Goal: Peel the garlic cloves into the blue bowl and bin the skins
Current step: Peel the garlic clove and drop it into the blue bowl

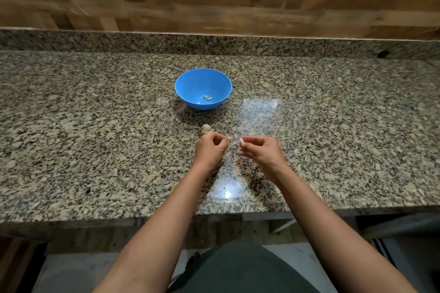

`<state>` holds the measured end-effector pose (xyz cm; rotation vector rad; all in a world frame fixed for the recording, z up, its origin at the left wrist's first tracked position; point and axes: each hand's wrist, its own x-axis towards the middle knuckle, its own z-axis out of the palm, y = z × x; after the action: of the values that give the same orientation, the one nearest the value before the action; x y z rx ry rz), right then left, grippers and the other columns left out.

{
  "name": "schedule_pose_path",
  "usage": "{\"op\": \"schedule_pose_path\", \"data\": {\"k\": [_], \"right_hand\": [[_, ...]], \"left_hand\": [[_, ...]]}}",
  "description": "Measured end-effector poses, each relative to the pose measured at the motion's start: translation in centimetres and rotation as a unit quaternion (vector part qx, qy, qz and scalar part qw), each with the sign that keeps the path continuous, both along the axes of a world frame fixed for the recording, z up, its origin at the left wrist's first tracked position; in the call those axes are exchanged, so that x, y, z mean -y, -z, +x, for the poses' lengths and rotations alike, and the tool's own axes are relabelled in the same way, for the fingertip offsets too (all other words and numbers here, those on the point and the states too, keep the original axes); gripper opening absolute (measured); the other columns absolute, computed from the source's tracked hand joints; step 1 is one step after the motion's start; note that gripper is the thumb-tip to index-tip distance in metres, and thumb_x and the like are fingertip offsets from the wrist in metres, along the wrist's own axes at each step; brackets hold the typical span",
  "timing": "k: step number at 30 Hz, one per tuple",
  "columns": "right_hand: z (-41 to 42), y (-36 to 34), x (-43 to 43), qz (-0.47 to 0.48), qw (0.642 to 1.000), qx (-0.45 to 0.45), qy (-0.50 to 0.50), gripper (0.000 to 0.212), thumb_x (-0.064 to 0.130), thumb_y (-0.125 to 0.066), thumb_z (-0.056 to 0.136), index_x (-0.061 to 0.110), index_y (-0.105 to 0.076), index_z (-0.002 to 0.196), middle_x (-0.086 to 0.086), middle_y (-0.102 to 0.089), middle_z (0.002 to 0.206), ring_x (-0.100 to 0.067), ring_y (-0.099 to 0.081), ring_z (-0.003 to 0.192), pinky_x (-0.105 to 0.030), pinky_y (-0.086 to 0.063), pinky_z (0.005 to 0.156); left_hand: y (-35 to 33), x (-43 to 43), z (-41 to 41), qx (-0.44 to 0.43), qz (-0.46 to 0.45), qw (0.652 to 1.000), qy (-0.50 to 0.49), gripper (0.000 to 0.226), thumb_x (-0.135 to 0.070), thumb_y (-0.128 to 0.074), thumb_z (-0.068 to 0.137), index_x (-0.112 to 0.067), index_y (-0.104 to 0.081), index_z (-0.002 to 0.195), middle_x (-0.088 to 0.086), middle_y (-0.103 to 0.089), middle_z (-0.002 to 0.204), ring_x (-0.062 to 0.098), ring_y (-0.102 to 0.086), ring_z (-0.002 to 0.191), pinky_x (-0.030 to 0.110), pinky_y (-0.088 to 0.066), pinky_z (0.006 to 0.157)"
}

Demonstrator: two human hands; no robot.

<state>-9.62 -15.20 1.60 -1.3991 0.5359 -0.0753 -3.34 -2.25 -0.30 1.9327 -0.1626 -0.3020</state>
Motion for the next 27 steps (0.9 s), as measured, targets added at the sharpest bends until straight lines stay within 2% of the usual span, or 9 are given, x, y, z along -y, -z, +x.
{"op": "schedule_pose_path", "data": {"k": [2,4,7,9,11,18,27], "right_hand": [[-0.1,-0.1,0.0,-0.041,0.999,0.002,0.004,0.014,-0.007,-0.061,0.083,0.000,-0.065,0.095,-0.011,-0.066,0.085,-0.021,-0.063,0.077,-0.032,-0.056,0.079],[0.0,-0.1,-0.1,-0.081,0.997,0.006,0.003,0.018,-0.004,-0.061,0.083,0.000,-0.065,0.101,-0.009,-0.067,0.088,-0.021,-0.064,0.081,-0.031,-0.055,0.080],[0.1,0.0,-0.2,-0.117,0.993,0.010,-0.003,0.025,-0.001,-0.062,0.085,0.000,-0.063,0.109,-0.009,-0.068,0.095,-0.021,-0.065,0.088,-0.030,-0.055,0.083],[0.1,0.0,-0.3,-0.130,0.991,0.013,-0.007,0.027,0.001,-0.063,0.085,0.000,-0.063,0.111,-0.010,-0.068,0.098,-0.020,-0.065,0.091,-0.028,-0.055,0.083],[0.2,0.0,-0.5,-0.140,0.990,0.019,-0.009,0.028,0.004,-0.065,0.084,0.001,-0.063,0.111,-0.010,-0.068,0.099,-0.018,-0.066,0.090,-0.026,-0.055,0.082],[0.3,0.0,-0.5,-0.141,0.990,0.026,-0.007,0.029,0.002,-0.066,0.082,0.001,-0.063,0.112,-0.010,-0.068,0.099,-0.016,-0.066,0.089,-0.028,-0.055,0.083],[0.5,0.0,-0.3,-0.122,0.992,0.033,-0.007,0.022,-0.004,-0.066,0.082,0.003,-0.066,0.102,-0.007,-0.068,0.089,-0.014,-0.065,0.081,-0.024,-0.055,0.076]], "left_hand": [[0.2,-0.2,0.0,-0.022,0.012,1.000,0.017,0.012,-0.010,-0.059,0.089,-0.010,-0.067,0.099,0.003,-0.066,0.092,0.016,-0.062,0.082,0.028,-0.053,0.078],[0.2,-0.2,-0.2,-0.046,0.004,0.998,0.044,0.014,-0.011,-0.060,0.089,-0.011,-0.068,0.101,0.002,-0.067,0.093,0.013,-0.061,0.082,0.029,-0.053,0.081],[-0.2,0.1,-0.4,-0.088,-0.069,0.992,0.055,0.013,-0.015,-0.063,0.088,-0.007,-0.068,0.096,0.006,-0.069,0.088,0.014,-0.061,0.077,0.032,-0.055,0.079],[-0.6,0.4,-0.4,-0.121,-0.125,0.983,0.057,0.016,-0.013,-0.065,0.087,-0.002,-0.068,0.098,0.008,-0.069,0.089,0.014,-0.062,0.077,0.028,-0.055,0.077],[-0.9,0.6,-0.3,-0.137,-0.143,0.978,0.056,0.018,-0.010,-0.065,0.086,0.001,-0.067,0.100,0.010,-0.069,0.090,0.014,-0.063,0.078,0.026,-0.055,0.076],[-0.7,0.7,0.0,-0.152,-0.151,0.976,0.035,0.014,-0.009,-0.063,0.088,0.004,-0.065,0.095,0.002,-0.064,0.074,0.010,-0.059,0.066,0.018,-0.050,0.059],[-0.9,0.9,0.0,-0.160,-0.177,0.970,0.036,0.007,-0.007,-0.062,0.088,0.000,-0.064,0.086,0.005,-0.064,0.072,0.010,-0.058,0.061,0.021,-0.052,0.060]]}}
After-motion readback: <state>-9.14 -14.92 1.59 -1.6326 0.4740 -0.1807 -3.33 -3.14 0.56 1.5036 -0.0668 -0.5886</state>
